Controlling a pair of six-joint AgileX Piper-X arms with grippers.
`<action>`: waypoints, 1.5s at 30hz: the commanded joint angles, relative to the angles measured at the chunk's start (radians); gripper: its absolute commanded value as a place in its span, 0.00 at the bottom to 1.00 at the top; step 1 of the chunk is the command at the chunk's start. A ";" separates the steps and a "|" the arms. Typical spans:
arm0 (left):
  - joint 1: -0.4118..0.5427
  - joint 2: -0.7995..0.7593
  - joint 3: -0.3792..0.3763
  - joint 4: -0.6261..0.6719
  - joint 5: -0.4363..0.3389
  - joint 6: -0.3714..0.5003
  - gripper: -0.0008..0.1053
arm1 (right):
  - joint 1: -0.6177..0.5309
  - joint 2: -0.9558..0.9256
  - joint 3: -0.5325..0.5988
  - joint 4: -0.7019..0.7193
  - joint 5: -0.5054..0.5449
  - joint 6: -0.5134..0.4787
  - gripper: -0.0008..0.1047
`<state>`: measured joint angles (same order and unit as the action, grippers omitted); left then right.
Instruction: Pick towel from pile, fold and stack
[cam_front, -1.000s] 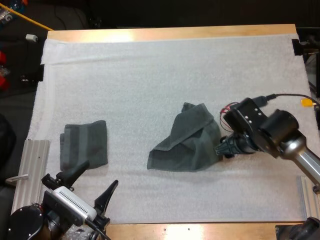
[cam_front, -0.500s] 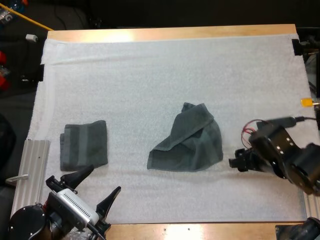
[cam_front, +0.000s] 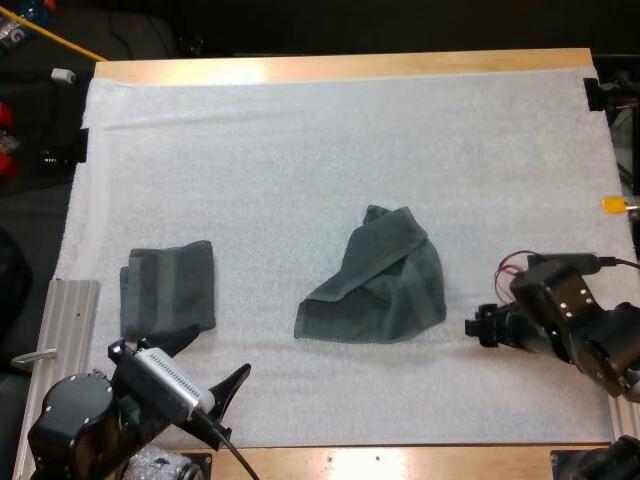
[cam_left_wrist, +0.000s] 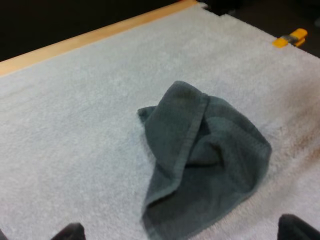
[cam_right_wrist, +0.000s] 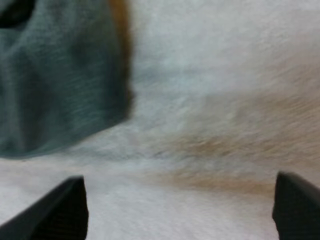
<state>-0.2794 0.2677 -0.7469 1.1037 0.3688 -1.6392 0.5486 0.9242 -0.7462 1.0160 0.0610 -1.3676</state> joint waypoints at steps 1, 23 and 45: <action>-0.005 0.008 -0.007 -0.003 0.010 0.002 0.68 | -0.017 0.001 0.010 -0.051 -0.055 0.002 0.70; -0.005 0.123 -0.007 -0.008 0.010 0.002 0.68 | -0.055 0.348 0.130 -0.463 -0.291 0.071 0.43; -0.005 0.222 -0.007 0.029 0.010 0.000 0.68 | -0.055 0.419 0.124 -0.549 -0.268 0.113 0.01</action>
<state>-0.2794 0.4877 -0.7469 1.1271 0.3724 -1.6392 0.4990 1.3674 -0.6151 0.4635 -0.2198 -1.2505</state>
